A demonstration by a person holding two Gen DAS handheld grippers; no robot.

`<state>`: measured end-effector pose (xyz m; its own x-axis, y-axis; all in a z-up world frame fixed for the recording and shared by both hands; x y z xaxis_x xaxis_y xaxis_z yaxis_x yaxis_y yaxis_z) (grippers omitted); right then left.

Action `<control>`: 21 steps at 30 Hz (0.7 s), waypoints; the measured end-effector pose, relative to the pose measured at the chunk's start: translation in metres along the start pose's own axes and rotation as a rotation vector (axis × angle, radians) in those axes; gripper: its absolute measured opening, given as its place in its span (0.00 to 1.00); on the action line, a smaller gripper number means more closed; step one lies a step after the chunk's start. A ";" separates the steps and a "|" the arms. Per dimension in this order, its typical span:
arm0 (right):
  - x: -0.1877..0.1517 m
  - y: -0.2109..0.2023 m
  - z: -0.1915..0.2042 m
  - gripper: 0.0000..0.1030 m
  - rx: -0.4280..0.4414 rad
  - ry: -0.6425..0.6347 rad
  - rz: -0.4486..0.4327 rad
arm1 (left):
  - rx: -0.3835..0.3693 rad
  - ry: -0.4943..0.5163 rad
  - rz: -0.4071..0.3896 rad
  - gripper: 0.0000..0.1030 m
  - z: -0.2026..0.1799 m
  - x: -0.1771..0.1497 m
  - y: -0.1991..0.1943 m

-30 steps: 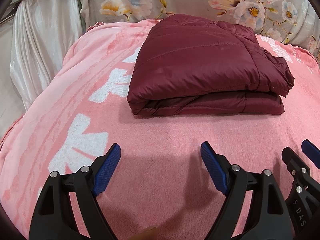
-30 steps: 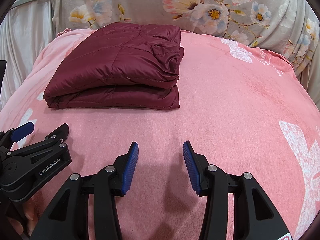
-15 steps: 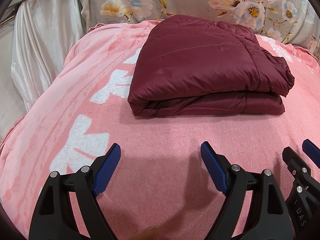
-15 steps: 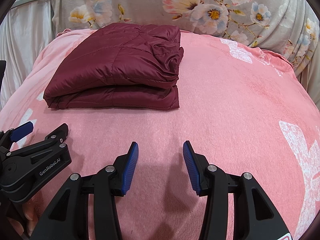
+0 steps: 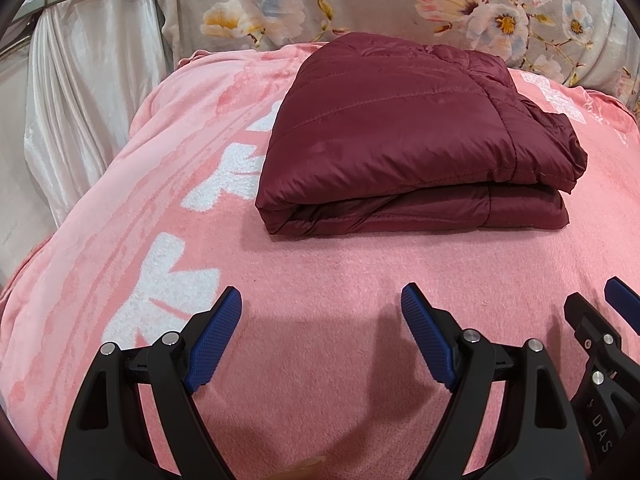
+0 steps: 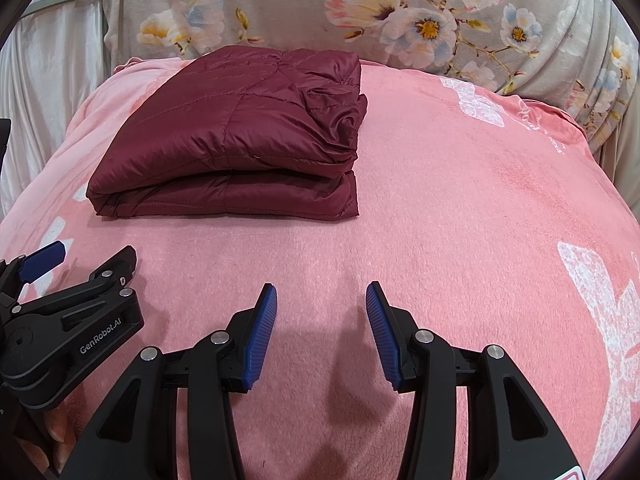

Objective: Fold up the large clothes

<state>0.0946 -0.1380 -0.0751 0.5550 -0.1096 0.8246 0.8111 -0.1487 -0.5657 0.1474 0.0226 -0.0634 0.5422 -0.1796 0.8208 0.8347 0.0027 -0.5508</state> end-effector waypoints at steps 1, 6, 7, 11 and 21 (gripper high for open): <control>0.000 0.000 0.000 0.44 0.000 0.000 0.000 | 0.001 0.001 -0.001 0.77 0.001 0.000 0.001; 0.000 0.000 0.000 0.44 0.001 -0.001 0.000 | 0.003 0.000 -0.004 0.77 -0.001 -0.001 -0.001; 0.000 0.000 0.000 0.44 0.000 -0.001 0.000 | 0.003 0.001 -0.004 0.77 -0.001 -0.001 -0.002; 0.000 0.000 0.000 0.44 0.000 -0.001 0.000 | 0.007 -0.001 -0.006 0.77 -0.001 0.000 -0.002; 0.000 0.000 0.000 0.44 0.000 -0.002 0.000 | 0.010 -0.001 -0.005 0.77 -0.002 -0.001 -0.003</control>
<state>0.0946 -0.1378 -0.0754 0.5552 -0.1078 0.8247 0.8111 -0.1491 -0.5656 0.1447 0.0212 -0.0626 0.5378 -0.1785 0.8240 0.8385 0.0114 -0.5448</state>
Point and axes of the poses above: each gripper's, at about its wrist camera, not at the fingertips, and y roughly the way its jaws point, z to its left, x to its top, the point moved 3 cm from there along y, roughly the way its jaws point, and after that the axes turned 12 degrees about -z, right-handed, at the moved point
